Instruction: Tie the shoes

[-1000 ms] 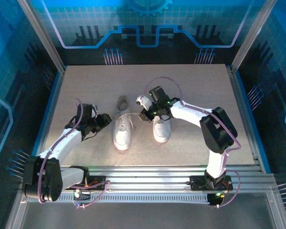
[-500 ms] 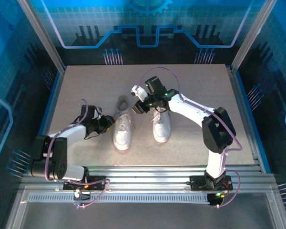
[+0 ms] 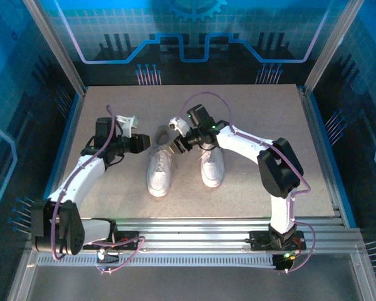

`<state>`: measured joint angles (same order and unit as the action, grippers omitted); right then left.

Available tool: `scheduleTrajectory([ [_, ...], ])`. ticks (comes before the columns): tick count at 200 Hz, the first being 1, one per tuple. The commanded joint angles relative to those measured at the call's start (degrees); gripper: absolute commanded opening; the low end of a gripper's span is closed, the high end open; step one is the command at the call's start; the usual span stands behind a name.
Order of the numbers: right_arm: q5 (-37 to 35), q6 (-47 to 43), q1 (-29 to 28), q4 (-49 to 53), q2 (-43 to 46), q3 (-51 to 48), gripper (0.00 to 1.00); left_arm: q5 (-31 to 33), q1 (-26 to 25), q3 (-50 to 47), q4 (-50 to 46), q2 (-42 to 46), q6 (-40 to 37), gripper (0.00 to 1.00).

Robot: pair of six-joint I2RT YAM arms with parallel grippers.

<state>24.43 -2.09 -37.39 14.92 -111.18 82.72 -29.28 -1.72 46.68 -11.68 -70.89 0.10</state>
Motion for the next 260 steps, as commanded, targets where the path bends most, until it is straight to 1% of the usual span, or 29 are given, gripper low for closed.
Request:
scheduleTrajectory([
  [1, 3.12, 2.89, 0.66, -2.17, 1.72, -1.67, 0.34, -6.98, -1.88, -0.23, -8.31, 1.70, -29.07, 0.37],
  [8, 3.32, 3.54, 0.90, -2.14, 1.33, -1.53, 0.34, -5.83, -2.62, -0.69, -8.70, 1.81, -32.87, 0.36],
  [16, 3.39, 4.45, 1.18, -1.58, 0.65, -0.99, 0.34, -3.75, -3.16, -0.98, -8.48, 1.43, -35.08, 0.36],
  [36, 2.61, 6.65, 2.01, 0.03, -1.23, 1.41, 0.34, -1.84, -4.01, -2.00, -7.30, 0.24, -41.09, 0.29],
  [56, 2.56, 8.29, 2.49, 0.90, -2.83, 4.02, 0.35, -0.35, -4.83, -4.25, -2.78, -0.11, -43.56, 0.26],
  [70, 2.29, 9.02, 2.69, 0.99, -3.66, 5.28, 0.38, -0.53, -4.96, -4.79, -1.62, -0.90, -45.13, 0.24],
  [84, 1.99, 9.29, 2.87, 1.53, -4.81, 6.75, 0.39, -1.26, -5.05, -4.84, -1.54, -2.06, -46.90, 0.23],
  [131, 1.77, 9.34, 3.42, 3.77, -8.50, 11.53, 0.41, -0.44, -5.31, -4.58, -0.47, -5.03, -50.76, 0.23],
  [163, 2.00, 9.33, 3.78, 4.48, -10.26, 13.62, 0.41, -1.40, -5.38, -4.93, -0.04, -5.40, -52.38, 0.23],
  [181, 2.67, 9.42, 3.87, 4.84, -11.28, 14.72, 0.41, -1.68, -5.71, -5.62, 0.55, -4.97, -52.65, 0.22],
  [199, 3.30, 9.52, 3.86, 4.92, -12.03, 15.43, 0.41, -0.35, -6.10, -6.14, 1.18, -4.99, -52.83, 0.22],
  [217, 3.68, 9.71, 3.83, 4.90, -12.63, 16.08, 0.41, 1.32, -6.41, -6.71, 2.29, -5.08, -52.67, 0.25],
  [260, 4.49, 9.88, 3.78, 5.07, -13.67, 17.10, 0.41, 3.25, -6.49, -8.95, 6.52, -1.79, -50.97, 0.26],
])
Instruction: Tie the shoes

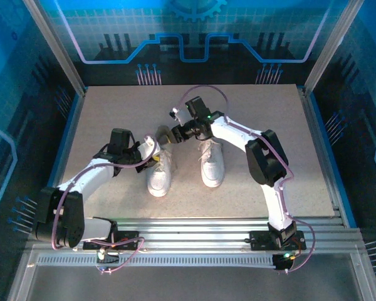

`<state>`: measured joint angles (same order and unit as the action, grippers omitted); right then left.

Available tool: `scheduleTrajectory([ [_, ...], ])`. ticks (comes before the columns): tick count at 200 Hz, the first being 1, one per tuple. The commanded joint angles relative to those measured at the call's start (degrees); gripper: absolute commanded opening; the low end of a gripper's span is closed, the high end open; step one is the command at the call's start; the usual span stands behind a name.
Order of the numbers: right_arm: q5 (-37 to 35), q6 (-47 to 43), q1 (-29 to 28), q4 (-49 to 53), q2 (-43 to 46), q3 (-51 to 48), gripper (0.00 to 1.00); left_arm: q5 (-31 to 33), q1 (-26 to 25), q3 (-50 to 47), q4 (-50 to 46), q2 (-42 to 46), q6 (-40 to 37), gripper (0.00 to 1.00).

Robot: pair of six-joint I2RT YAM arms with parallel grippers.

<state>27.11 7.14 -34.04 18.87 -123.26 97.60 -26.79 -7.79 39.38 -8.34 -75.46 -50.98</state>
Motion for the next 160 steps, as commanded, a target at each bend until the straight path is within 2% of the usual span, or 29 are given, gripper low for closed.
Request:
scheduleTrajectory([
  [1, 1.80, 0.63, 0.41, 1.10, -1.61, 2.23, 0.41, 0.81, -0.40, -1.70, 3.25, 2.87, 0.14, 0.26],
  [44, 2.42, 0.86, 0.28, 0.38, -1.89, 2.29, 0.41, 1.21, -0.38, -1.98, 5.07, 4.43, 1.21, 0.31],
  [142, 2.34, 0.71, -0.15, 1.35, -2.82, 3.77, 0.41, 1.16, -0.60, 0.17, 4.60, -2.97, -0.26, 0.32],
  [160, 2.40, 0.64, -0.08, 1.76, -3.25, 4.29, 0.41, 1.50, -0.64, 0.66, 3.30, -3.21, -0.52, 0.21],
])
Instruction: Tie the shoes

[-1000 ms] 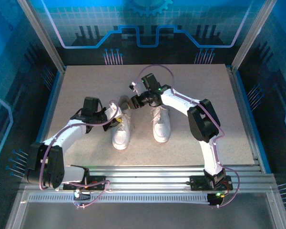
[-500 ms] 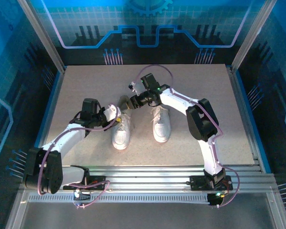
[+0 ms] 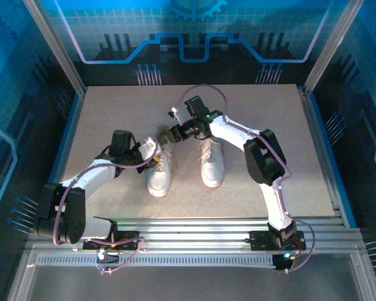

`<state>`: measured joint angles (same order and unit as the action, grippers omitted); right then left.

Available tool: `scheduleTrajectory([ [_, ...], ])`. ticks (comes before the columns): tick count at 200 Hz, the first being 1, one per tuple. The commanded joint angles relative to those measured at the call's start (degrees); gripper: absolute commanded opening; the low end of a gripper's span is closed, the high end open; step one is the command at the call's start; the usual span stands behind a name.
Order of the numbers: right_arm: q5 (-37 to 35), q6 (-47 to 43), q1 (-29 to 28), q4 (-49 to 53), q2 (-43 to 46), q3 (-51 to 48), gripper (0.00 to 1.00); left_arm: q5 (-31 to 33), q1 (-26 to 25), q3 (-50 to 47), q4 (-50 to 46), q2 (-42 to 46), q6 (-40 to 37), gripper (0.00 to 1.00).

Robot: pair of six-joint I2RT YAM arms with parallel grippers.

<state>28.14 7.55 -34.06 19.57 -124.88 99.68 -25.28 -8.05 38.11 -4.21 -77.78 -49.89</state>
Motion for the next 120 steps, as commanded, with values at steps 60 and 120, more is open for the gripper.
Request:
scheduleTrajectory([
  [60, 1.57, -0.43, -0.06, 1.87, -3.34, 4.19, 0.41, 0.92, -0.38, 1.62, -5.43, 4.65, -1.62, 0.00],
  [120, 1.41, -1.20, -0.12, 2.79, -4.71, 5.39, 0.40, 2.06, -0.43, 1.87, -14.17, 8.43, -2.24, 0.00],
])
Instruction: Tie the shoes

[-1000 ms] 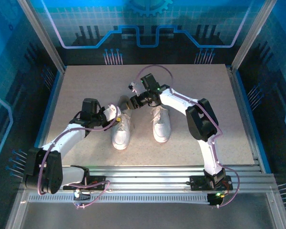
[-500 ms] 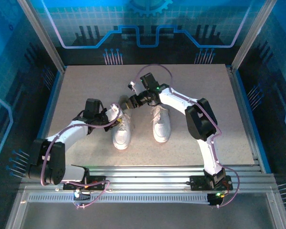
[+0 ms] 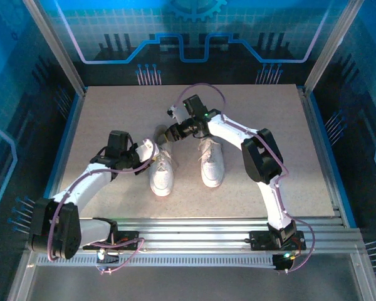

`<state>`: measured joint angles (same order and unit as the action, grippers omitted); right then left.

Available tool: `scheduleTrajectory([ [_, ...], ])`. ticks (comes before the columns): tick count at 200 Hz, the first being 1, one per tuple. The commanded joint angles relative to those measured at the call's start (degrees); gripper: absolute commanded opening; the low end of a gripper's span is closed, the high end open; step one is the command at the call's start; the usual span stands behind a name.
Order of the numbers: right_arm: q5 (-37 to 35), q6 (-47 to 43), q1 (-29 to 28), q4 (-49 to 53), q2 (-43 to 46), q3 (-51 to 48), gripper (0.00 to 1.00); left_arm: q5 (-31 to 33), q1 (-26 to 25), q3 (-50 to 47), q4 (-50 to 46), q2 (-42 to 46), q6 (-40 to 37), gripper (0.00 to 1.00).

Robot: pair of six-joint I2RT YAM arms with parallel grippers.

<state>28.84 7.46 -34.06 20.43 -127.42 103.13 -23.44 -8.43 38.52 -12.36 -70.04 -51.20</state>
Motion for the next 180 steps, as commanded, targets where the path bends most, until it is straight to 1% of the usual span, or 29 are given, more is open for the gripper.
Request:
scheduleTrajectory([
  [1, 0.70, -1.12, -0.08, 1.96, -2.24, 1.91, 0.40, 0.23, -0.03, 1.51, -6.14, 0.61, -0.88, 0.00],
  [31, 0.44, -1.54, -0.06, 2.28, -2.44, 1.98, 0.40, 1.44, -0.01, 3.21, -9.87, -0.80, 0.47, 0.00],
  [78, 0.23, -2.28, -0.04, 2.93, -2.65, 1.90, 0.39, 2.19, -0.02, 3.75, -13.00, -1.49, 1.61, 0.00],
  [137, 0.16, -2.87, 0.15, 3.35, -2.46, 1.64, 0.39, 7.10, 0.08, 3.81, -15.09, -2.12, 4.99, 0.00],
  [180, 0.26, -3.16, 0.15, 3.55, -2.40, 1.74, 0.38, 8.75, 0.16, 4.01, -15.49, -3.05, 6.79, 0.00],
])
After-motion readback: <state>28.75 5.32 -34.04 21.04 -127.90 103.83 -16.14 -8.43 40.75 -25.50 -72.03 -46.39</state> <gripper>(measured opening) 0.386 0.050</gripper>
